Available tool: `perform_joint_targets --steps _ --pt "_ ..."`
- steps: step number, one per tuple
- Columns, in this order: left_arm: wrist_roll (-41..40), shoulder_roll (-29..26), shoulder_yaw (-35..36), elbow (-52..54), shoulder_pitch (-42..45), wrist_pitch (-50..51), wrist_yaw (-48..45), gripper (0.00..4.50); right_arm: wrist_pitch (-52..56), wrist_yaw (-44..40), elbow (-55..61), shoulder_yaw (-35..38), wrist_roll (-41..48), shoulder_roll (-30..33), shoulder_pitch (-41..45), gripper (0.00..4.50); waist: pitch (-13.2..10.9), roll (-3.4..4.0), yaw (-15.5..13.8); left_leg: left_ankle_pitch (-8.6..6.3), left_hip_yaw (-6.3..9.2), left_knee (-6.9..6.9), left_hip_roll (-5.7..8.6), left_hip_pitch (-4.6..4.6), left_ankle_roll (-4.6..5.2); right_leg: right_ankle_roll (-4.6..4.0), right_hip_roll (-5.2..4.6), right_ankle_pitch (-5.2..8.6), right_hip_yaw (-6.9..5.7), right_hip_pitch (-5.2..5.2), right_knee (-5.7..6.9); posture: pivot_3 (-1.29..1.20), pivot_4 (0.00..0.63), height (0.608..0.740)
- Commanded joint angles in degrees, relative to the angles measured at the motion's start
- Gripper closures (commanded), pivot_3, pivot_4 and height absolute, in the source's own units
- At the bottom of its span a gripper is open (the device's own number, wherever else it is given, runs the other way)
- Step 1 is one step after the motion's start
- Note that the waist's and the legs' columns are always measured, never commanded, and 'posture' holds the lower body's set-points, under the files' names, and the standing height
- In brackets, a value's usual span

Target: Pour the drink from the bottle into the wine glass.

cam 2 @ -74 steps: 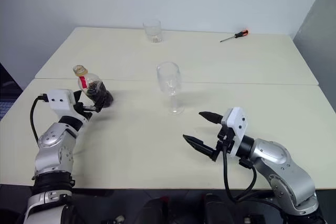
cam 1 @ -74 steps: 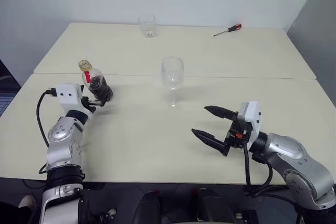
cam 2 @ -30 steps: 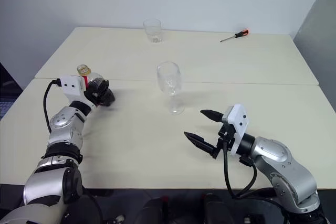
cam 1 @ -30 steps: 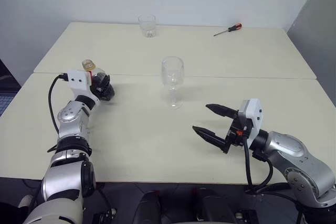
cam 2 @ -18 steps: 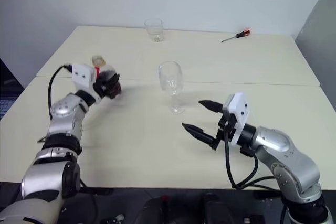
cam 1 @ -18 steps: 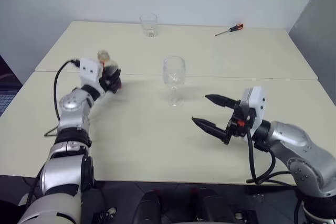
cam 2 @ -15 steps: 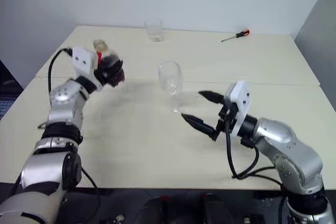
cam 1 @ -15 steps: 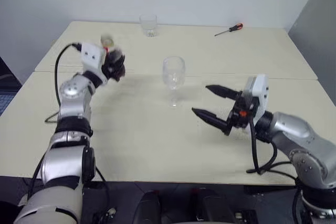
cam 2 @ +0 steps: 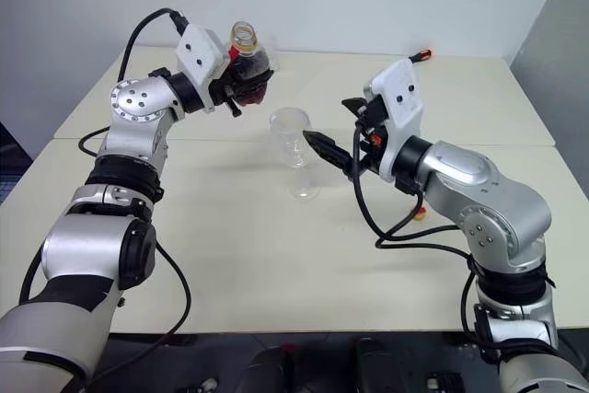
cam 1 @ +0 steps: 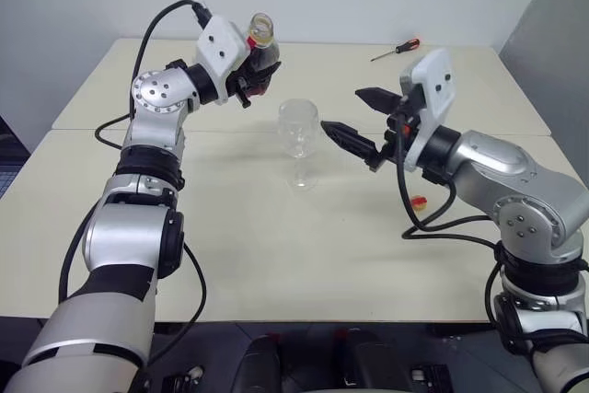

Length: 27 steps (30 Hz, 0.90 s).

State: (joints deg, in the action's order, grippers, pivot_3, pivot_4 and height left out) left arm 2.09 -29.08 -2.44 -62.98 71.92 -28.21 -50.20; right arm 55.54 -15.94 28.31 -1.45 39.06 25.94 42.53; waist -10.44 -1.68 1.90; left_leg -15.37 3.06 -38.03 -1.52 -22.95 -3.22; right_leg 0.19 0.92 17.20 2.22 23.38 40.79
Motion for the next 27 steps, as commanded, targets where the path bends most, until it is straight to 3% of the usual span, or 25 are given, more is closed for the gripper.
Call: perform_joint_targets --steps 1,14,27 --pt "2.8 -1.3 -1.5 -1.6 2.9 -5.9 0.1 3.1 -1.2 1.4 -1.4 -1.0 -3.4 -1.1 2.5 0.0 0.0 0.0 0.0 0.0 -0.01 0.0 0.01 0.0 0.0 0.0 0.0 0.0 0.01 0.0 0.01 0.0 0.15 0.74" --pt "13.2 -3.6 -7.2 -6.8 5.8 -16.5 5.9 3.1 -4.9 1.0 -9.0 -2.2 -11.1 -6.5 7.1 0.0 0.0 0.0 0.0 0.0 -0.05 0.0 0.0 -0.11 0.01 0.0 -0.01 0.0 0.02 0.16 0.04 0.0 0.15 0.74" --pt "18.3 -4.9 -9.2 -8.6 8.4 -19.5 9.2 3.1 -1.5 -5.7 -5.6 -3.8 -9.6 -5.9 3.4 0.0 0.0 0.01 0.0 0.0 -0.05 -0.01 0.0 -0.11 0.01 0.0 -0.01 0.0 0.0 0.17 0.07 0.0 0.15 0.74"
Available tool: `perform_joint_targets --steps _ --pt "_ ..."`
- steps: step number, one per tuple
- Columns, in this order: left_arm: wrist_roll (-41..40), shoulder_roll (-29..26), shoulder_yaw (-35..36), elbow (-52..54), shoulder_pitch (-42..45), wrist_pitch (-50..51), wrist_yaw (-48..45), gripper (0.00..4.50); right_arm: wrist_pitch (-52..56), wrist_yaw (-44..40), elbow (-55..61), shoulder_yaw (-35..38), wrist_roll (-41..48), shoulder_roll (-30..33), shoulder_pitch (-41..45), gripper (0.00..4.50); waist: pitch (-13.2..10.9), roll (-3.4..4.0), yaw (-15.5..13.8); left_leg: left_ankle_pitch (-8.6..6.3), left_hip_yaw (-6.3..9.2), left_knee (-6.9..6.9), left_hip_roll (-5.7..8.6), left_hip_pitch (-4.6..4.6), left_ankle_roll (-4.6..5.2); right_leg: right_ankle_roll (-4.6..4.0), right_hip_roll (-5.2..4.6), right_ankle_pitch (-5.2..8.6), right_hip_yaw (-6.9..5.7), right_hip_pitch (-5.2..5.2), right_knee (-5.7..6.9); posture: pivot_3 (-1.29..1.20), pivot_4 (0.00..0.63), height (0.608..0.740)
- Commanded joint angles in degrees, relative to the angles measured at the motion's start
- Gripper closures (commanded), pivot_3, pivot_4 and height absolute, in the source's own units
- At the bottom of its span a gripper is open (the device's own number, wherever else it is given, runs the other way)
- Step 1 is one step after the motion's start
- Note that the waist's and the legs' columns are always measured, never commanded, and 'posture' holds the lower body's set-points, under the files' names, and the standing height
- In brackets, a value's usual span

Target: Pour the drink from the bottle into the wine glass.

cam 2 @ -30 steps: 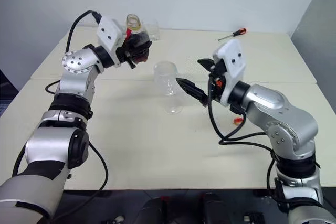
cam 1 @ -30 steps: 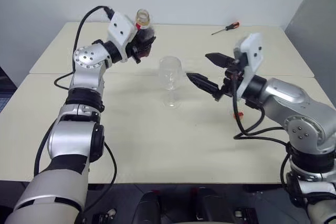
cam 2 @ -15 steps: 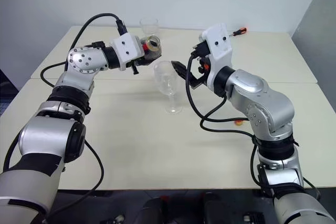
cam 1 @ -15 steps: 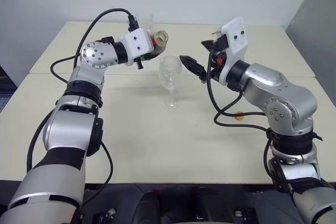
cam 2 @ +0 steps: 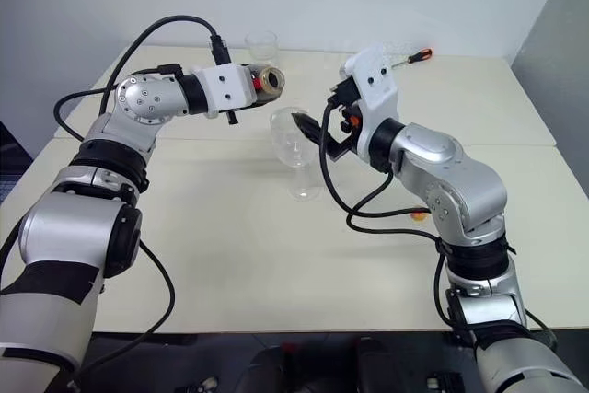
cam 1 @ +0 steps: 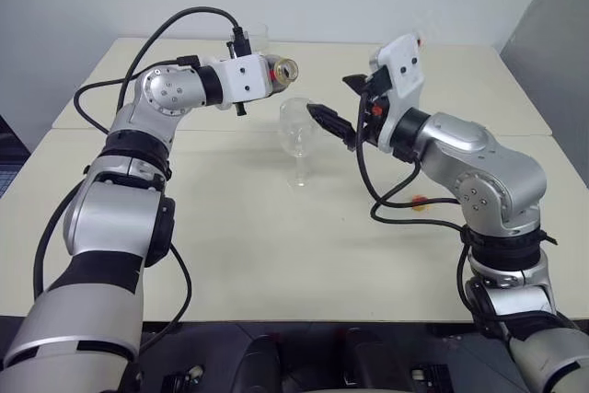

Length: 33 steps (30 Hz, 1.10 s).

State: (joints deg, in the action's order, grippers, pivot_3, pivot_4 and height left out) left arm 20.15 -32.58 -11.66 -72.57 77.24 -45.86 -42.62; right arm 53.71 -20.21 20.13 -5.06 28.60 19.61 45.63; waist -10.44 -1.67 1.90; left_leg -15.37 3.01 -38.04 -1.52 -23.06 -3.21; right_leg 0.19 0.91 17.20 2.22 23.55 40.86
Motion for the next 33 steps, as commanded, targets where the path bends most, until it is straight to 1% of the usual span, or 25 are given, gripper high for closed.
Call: perform_joint_targets --steps 1,10,33 --pt "0.5 -1.4 -0.2 0.9 3.1 -2.1 1.7 3.1 0.4 -1.9 2.6 -0.5 0.7 0.6 0.1 0.0 0.0 0.0 0.0 0.0 0.0 0.0 0.0 0.0 0.0 0.0 0.0 0.0 0.0 0.0 0.01 0.0 0.15 0.74" --pt "3.3 -2.3 -2.6 0.4 4.5 -4.2 3.0 3.1 0.1 -3.6 0.6 -1.1 -0.8 1.4 -0.1 0.0 0.0 0.0 0.0 0.0 0.01 0.0 -0.01 0.01 0.0 0.0 0.0 0.0 -0.01 0.0 0.01 0.0 0.15 0.74" --pt "11.7 -5.3 -8.1 -1.4 8.5 -6.8 11.5 3.1 2.6 -1.2 0.9 1.7 0.8 -3.2 3.9 0.0 0.0 0.0 0.0 0.0 0.01 0.0 -0.02 0.01 0.0 0.0 -0.01 0.0 -0.01 0.01 0.02 0.0 0.15 0.74"
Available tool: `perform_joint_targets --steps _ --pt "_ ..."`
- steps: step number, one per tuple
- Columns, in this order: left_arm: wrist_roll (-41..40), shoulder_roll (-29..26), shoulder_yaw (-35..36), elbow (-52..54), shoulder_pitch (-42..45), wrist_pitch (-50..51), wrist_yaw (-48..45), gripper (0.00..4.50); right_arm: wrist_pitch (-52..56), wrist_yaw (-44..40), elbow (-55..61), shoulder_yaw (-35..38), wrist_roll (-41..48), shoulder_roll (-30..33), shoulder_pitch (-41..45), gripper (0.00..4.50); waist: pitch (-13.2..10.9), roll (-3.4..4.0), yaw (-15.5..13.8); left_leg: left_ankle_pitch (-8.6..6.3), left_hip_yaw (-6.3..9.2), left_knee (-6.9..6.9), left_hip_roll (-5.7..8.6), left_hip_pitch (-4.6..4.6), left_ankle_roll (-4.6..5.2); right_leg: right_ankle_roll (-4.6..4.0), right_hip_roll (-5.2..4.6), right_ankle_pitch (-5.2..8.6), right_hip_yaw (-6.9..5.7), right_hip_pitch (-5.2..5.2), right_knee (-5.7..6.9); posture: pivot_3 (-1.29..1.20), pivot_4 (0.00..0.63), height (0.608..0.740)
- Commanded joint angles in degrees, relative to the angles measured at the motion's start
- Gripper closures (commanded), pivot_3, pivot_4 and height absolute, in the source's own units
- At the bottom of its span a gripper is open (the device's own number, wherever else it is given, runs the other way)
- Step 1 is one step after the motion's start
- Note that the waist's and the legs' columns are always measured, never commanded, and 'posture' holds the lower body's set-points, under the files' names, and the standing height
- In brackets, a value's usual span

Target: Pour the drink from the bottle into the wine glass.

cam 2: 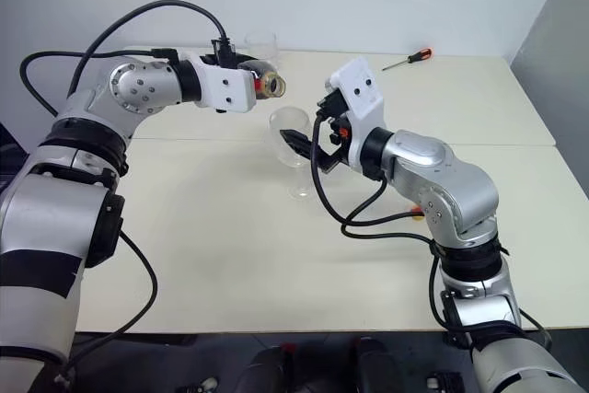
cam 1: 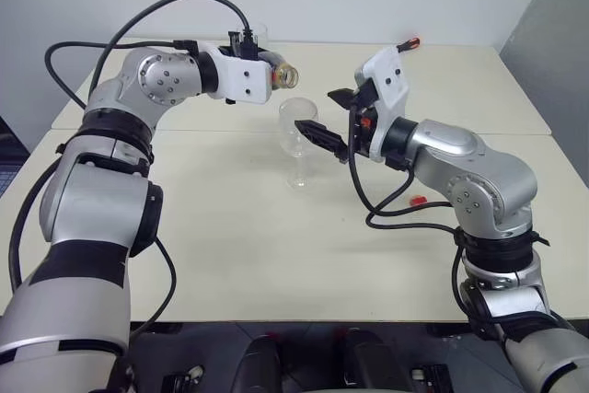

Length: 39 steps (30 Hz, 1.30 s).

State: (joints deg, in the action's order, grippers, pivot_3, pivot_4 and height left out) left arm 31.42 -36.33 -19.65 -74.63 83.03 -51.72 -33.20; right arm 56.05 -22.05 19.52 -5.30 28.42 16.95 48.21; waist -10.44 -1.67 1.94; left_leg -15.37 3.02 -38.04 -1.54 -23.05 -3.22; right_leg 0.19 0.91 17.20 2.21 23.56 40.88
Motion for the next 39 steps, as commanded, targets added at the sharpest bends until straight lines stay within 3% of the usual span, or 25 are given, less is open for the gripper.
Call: perform_joint_targets --steps 1,39 --pt "0.7 -1.7 -0.4 0.6 2.8 -1.0 2.4 3.1 0.3 0.7 1.5 2.1 0.9 -0.7 1.4 0.0 0.0 0.0 0.0 0.0 0.0 0.0 0.01 0.0 0.0 0.0 0.0 0.0 0.0 0.0 0.0 0.0 0.15 0.74" --pt "9.1 -3.5 -6.7 -0.6 6.7 -1.9 11.9 3.1 -0.2 1.0 0.0 2.5 0.1 -1.4 2.6 0.0 0.0 0.0 0.0 0.0 -0.02 0.0 0.0 -0.01 0.0 0.0 -0.02 0.0 0.01 0.03 0.03 0.0 0.15 0.74"
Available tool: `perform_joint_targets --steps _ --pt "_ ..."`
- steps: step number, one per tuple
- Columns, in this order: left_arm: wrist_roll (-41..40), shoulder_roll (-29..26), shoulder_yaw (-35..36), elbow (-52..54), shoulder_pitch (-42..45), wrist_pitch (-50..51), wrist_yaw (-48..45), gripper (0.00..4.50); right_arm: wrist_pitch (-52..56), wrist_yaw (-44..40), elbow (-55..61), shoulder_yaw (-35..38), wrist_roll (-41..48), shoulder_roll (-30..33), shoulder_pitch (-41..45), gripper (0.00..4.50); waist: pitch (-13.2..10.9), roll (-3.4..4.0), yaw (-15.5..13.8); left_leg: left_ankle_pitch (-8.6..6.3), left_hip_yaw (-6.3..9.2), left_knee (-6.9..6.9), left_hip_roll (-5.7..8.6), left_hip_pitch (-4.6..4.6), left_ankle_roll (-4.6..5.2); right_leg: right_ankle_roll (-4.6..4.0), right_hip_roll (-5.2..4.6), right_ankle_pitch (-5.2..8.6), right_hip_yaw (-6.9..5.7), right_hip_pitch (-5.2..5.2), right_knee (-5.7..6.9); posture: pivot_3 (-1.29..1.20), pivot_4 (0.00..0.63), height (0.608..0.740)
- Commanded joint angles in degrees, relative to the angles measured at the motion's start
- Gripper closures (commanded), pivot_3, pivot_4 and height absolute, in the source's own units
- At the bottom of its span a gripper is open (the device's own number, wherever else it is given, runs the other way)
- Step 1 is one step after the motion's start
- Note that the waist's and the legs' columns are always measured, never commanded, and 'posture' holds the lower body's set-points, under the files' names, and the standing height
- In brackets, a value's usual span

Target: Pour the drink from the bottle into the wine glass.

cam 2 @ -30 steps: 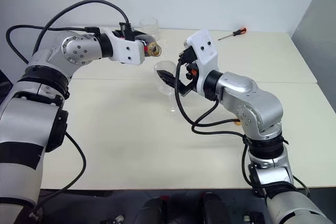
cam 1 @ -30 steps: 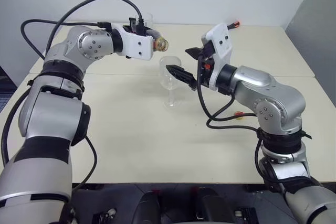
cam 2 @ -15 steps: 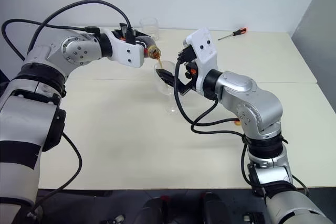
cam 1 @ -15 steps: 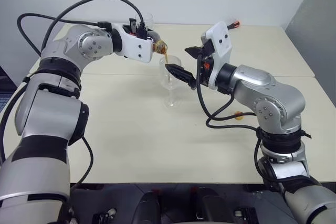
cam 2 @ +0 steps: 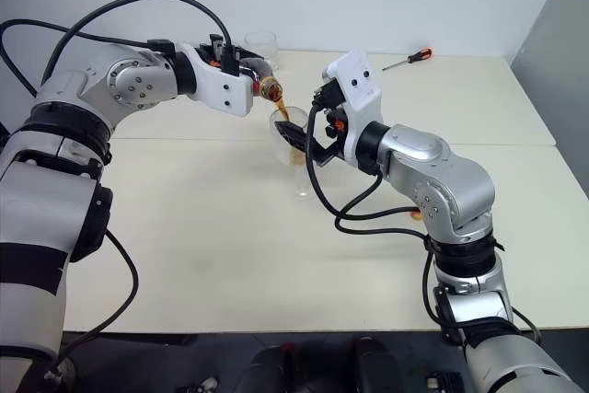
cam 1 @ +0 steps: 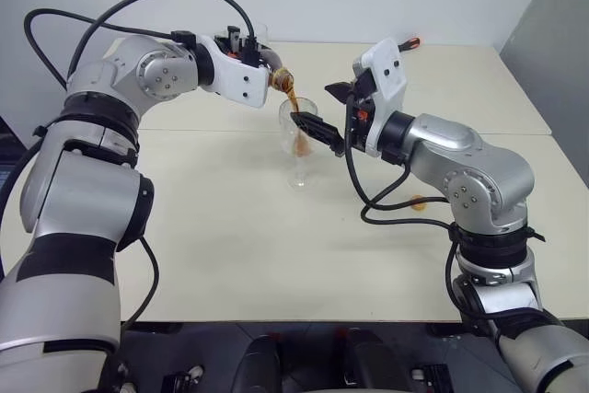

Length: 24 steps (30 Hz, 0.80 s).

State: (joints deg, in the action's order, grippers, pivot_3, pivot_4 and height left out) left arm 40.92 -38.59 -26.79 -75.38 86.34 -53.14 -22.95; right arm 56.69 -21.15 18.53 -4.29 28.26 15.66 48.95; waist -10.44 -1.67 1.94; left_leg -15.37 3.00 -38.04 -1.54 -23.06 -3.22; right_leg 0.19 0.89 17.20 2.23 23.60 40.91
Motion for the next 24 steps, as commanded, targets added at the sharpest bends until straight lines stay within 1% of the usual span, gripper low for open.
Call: perform_joint_targets --steps 1,24 --pt "-0.3 -1.2 0.4 0.1 3.4 -0.4 1.7 3.1 -0.8 0.1 1.0 1.5 0.2 -0.1 1.9 0.0 0.0 0.0 0.0 0.0 0.0 0.0 0.0 0.0 0.0 0.0 0.0 0.0 0.0 0.0 0.0 0.0 0.15 0.74" --pt "2.1 -1.9 -1.5 -0.3 4.8 -0.2 4.3 3.1 -1.4 0.2 0.2 1.7 0.0 -0.3 2.0 0.0 0.0 0.0 0.0 0.0 -0.01 0.0 0.0 0.0 0.0 0.0 -0.01 0.0 0.01 0.02 0.03 0.0 0.15 0.74"
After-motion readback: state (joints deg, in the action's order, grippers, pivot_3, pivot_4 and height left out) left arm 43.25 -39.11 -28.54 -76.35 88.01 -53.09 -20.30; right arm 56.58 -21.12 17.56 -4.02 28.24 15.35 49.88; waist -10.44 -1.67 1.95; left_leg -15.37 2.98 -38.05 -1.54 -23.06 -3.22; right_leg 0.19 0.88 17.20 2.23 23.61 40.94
